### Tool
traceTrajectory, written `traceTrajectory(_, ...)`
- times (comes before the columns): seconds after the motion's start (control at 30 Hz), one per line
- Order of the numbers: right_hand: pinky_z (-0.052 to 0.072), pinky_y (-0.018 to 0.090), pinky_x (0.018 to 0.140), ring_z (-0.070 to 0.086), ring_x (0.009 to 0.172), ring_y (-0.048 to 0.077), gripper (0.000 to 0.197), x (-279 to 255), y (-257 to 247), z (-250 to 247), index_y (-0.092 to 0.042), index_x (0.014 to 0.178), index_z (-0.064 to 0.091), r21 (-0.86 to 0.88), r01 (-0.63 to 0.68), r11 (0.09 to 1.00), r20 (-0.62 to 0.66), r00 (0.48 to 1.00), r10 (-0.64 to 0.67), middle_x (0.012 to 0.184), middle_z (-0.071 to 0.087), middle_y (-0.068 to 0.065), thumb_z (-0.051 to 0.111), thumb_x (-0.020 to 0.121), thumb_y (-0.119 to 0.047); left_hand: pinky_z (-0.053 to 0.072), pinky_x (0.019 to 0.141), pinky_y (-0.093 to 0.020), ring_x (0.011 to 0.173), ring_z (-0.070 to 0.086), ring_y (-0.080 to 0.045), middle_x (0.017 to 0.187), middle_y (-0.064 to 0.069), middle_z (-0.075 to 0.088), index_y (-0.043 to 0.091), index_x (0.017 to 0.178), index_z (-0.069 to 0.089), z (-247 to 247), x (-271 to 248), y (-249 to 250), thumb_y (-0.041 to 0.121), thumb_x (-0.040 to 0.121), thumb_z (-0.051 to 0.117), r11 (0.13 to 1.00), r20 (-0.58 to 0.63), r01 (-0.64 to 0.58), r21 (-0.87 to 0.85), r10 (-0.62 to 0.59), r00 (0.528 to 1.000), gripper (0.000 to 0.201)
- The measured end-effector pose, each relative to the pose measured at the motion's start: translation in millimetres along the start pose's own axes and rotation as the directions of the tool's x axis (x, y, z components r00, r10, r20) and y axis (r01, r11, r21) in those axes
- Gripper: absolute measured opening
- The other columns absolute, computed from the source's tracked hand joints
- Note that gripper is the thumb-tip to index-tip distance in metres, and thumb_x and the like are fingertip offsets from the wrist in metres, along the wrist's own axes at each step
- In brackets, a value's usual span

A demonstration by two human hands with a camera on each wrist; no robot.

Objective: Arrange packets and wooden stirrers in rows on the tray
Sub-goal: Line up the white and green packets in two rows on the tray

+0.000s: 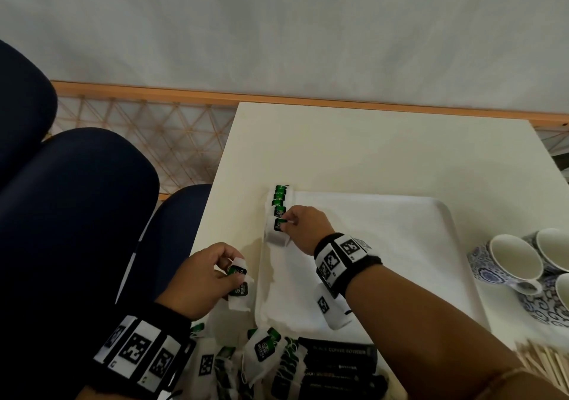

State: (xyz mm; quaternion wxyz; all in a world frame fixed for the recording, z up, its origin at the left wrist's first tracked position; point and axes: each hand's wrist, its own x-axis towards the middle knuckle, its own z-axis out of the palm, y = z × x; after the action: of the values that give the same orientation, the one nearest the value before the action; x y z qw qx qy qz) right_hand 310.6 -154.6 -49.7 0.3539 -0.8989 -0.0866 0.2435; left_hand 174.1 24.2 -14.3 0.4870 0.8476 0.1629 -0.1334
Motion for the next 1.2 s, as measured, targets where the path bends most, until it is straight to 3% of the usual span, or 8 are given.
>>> traceTrajectory(0.27, 0.038, 0.023, 0.074, 0.051, 0.085, 0.016, 0.010, 10.9, -0.8, 2.0, -0.020, 0.087, 0.055, -0.025, -0.043, 0.999, -0.061, 0.997, 0.042, 0.091, 0.058, -0.002, 0.062, 0.091, -0.026, 0.051, 0.056, -0.026, 0.064, 0.068, -0.019, 0.087, -0.006, 0.060, 0.019, 0.089, 0.065, 0.7, 2.9, -1.8, 0.005, 0.080, 0.072, 1.000, -0.005, 0.012, -0.005, -0.012, 1.000, 0.018)
traceTrajectory(0.5, 0.045, 0.029, 0.068, 0.057, 0.080, 0.021, 0.022, 11.9, 0.4, 5.7, -0.021, 0.092, 0.048, 0.074, -0.096, 0.993, -0.106, 0.989, 0.104, 0.088, 0.059, 0.002, 0.067, 0.087, -0.029, 0.051, 0.055, -0.022, 0.065, 0.070, -0.020, 0.090, -0.010, 0.061, 0.018, 0.091, 0.064, 0.9, 3.7, 4.0, 0.003, 0.080, 0.072, 1.000, -0.011, 0.009, -0.022, -0.009, 1.000, 0.020)
traceTrajectory(0.6, 0.041, 0.029, 0.067, 0.054, 0.078, 0.019, 0.035, 3.1, -0.8, 3.2, -0.021, 0.100, 0.042, 0.038, -0.007, 0.999, -0.155, 0.988, 0.013, 0.087, 0.054, 0.000, 0.069, 0.085, -0.036, 0.050, 0.055, -0.019, 0.064, 0.069, -0.014, 0.089, -0.007, 0.059, 0.017, 0.092, 0.063, 0.4, 3.7, 9.1, 0.001, 0.080, 0.072, 0.999, -0.013, -0.008, -0.048, 0.007, 1.000, 0.022)
traceTrajectory(0.7, 0.041, 0.025, 0.073, 0.054, 0.078, 0.009, 0.025, -15.4, -9.6, -1.8, -0.021, 0.101, 0.058, 0.103, 0.203, 0.974, 0.006, 0.979, -0.205, 0.089, 0.058, -0.006, 0.068, 0.086, -0.038, 0.051, 0.057, -0.019, 0.063, 0.069, -0.011, 0.089, -0.006, 0.058, 0.015, 0.092, 0.063, 0.3, 3.5, 13.0, -0.002, 0.080, 0.071, 0.997, -0.009, -0.026, -0.078, 0.025, 1.000, 0.022)
traceTrajectory(0.83, 0.049, 0.027, 0.086, 0.061, 0.094, 0.012, 0.028, -37.3, -15.5, 0.4, -0.028, 0.113, 0.061, 0.201, 0.261, 0.944, 0.367, 0.874, -0.320, 0.108, 0.063, -0.011, 0.069, 0.087, -0.037, 0.056, 0.064, -0.031, 0.067, 0.071, -0.020, 0.089, -0.007, 0.061, 0.015, 0.092, 0.063, 2.4, 4.1, 16.9, -0.001, 0.079, 0.072, 0.996, 0.001, -0.055, -0.067, 0.056, 0.998, 0.023)
traceTrajectory(0.93, 0.049, 0.028, 0.085, 0.060, 0.085, 0.011, 0.029, -42.9, -11.6, 5.2, -0.026, 0.112, 0.061, 0.215, 0.278, 0.936, 0.364, 0.866, -0.341, 0.096, 0.063, -0.011, 0.072, 0.085, -0.028, 0.055, 0.067, -0.034, 0.069, 0.070, -0.024, 0.089, -0.006, 0.062, 0.019, 0.092, 0.063, 4.9, 4.4, 20.2, 0.002, 0.078, 0.073, 0.997, 0.017, -0.070, -0.033, 0.071, 0.997, 0.025)
traceTrajectory(1.1, 0.043, 0.025, 0.070, 0.054, 0.075, 0.011, 0.024, -45.1, -7.9, 4.4, -0.015, 0.095, 0.067, 0.034, 0.285, 0.958, 0.355, 0.892, -0.278, 0.082, 0.060, -0.002, 0.071, 0.085, -0.035, 0.050, 0.062, -0.023, 0.070, 0.069, -0.017, 0.083, 0.000, 0.063, 0.025, 0.092, 0.062, 5.8, 4.8, 16.2, 0.003, 0.075, 0.075, 0.999, -0.011, -0.031, 0.012, 0.031, 0.999, 0.031)
traceTrajectory(1.2, 0.036, 0.016, 0.059, 0.049, 0.066, 0.006, 0.020, -40.5, -3.3, 3.7, -0.017, 0.095, 0.068, -0.022, 0.280, 0.960, 0.230, 0.936, -0.267, 0.070, 0.054, -0.010, 0.065, 0.089, -0.036, 0.047, 0.059, -0.021, 0.071, 0.068, -0.016, 0.081, 0.000, 0.065, 0.026, 0.090, 0.062, 4.2, 6.0, 11.2, 0.005, 0.074, 0.076, 0.999, -0.057, 0.008, 0.034, -0.006, 0.998, 0.030)
